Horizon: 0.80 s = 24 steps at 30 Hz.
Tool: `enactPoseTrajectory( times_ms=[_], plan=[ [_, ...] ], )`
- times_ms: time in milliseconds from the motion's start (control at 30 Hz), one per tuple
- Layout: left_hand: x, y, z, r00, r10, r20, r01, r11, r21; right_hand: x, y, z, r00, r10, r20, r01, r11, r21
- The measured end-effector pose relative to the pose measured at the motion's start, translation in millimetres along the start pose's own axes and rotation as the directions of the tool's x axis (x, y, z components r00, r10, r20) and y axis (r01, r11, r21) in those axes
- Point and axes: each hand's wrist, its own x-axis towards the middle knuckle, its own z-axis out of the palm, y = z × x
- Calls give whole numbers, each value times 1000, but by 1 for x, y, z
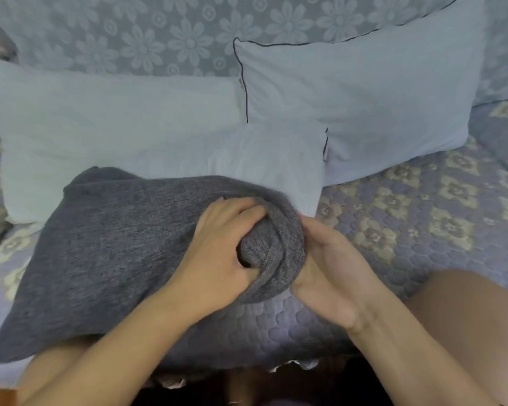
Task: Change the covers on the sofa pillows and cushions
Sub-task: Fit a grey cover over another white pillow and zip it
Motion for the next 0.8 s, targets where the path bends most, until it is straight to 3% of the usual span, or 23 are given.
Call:
enactPoseTrajectory(
  times_ms=[67, 100, 200, 367, 467, 600, 667, 733, 767, 800],
  plan=[
    [-11, 5, 4, 981, -170, -95, 147, 965, -216, 2, 2, 7, 999, -10, 31, 10, 1000, 22],
    [-15, 8, 6, 972, -194, -133, 151, 948, -279, 3, 3, 9, 999, -7, 50, 5, 999, 32],
    [-22, 0, 10, 975, -9, -220, -15, 994, -105, 4, 7, 12, 999, 6, 48, -8, 1000, 25],
    [-2, -34, 1, 958, 281, 49, -285, 929, 235, -2, -3, 4, 998, -50, -24, 49, 998, -36],
    [17, -38, -5, 948, 302, 96, -317, 896, 312, -2, -9, 8, 992, -112, -65, 108, 992, -62],
    [31, -41, -14, 962, 270, 34, -270, 933, 237, -6, -9, 9, 978, -160, -134, 132, 972, -194],
    [33, -40, -19, 973, 229, 24, -227, 940, 253, -13, -5, 8, 923, -304, -237, 174, 878, -447],
    [32, -29, -22, 977, 210, 34, -209, 922, 326, -17, 0, 3, 729, -592, -344, 182, 652, -736],
    [31, -20, -24, 980, 197, 37, -197, 913, 357, -18, 0, 2, 666, -664, -340, 207, 603, -770],
    [31, -12, -26, 981, 190, 23, -185, 909, 374, -17, -1, 2, 663, -679, -315, 265, 606, -750]
  ],
)
